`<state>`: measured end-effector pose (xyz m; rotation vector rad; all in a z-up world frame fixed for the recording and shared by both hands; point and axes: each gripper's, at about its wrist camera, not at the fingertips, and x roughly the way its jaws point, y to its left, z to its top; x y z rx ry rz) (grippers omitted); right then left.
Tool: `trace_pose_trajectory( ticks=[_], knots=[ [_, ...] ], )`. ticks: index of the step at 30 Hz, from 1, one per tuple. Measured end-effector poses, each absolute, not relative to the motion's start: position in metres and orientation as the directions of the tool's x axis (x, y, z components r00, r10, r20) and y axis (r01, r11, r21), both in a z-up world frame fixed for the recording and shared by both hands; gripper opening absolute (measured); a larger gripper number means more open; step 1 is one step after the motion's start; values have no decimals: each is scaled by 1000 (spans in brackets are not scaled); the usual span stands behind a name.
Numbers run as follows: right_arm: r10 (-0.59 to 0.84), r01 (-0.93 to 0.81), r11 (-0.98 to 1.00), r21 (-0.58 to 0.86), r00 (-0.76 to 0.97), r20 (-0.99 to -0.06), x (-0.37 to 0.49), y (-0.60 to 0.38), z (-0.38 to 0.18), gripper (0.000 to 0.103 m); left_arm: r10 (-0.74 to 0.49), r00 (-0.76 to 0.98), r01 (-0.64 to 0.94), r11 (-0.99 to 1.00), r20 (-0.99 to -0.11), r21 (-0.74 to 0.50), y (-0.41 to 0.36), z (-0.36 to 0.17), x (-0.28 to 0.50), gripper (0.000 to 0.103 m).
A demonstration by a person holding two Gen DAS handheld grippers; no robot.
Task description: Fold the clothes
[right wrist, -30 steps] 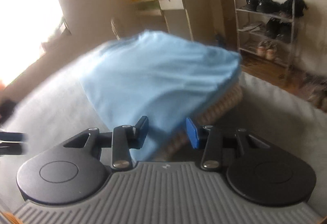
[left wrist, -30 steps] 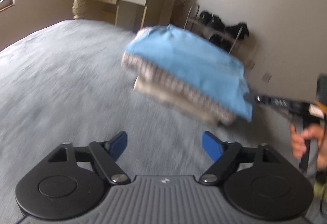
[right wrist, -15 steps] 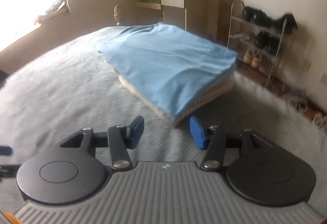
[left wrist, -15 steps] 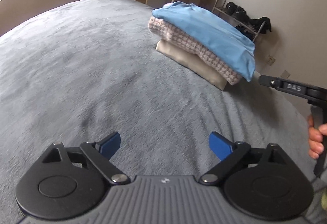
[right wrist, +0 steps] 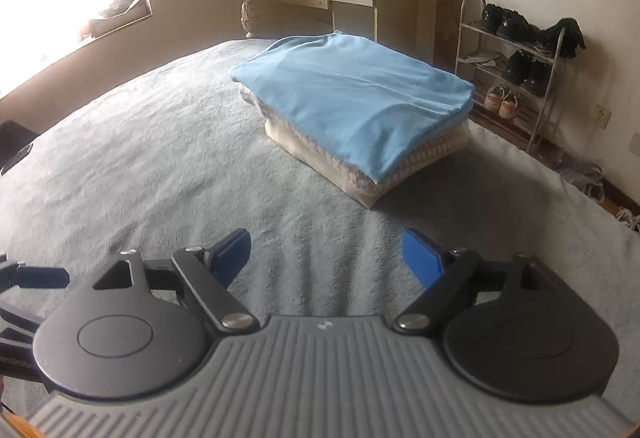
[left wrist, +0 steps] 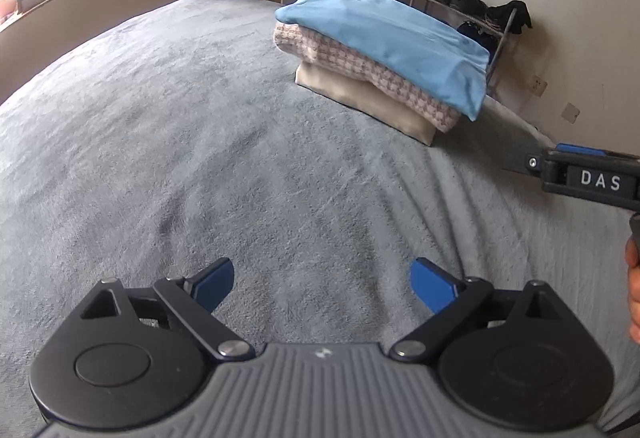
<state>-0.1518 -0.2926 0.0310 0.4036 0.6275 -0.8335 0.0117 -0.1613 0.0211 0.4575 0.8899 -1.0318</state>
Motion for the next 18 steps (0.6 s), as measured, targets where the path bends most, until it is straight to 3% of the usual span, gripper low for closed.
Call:
trace_pose_trajectory(
  ticks=[8,11,18],
  knots=[
    [-589,825,560,76,460,-664,-162,-286,29,86,-558,245,879,473,-793,-61,-163,29,1,96],
    [-608,850,522,71,430,-667,-166,-282,28,86,-611,243,885,458,-754,-86,-161,39,-5,103],
    [-627,887,460,38,355,-693,-175,-262,27,87,-689,291,884,459,-664,-89,-154,61,-25,103]
  ],
)
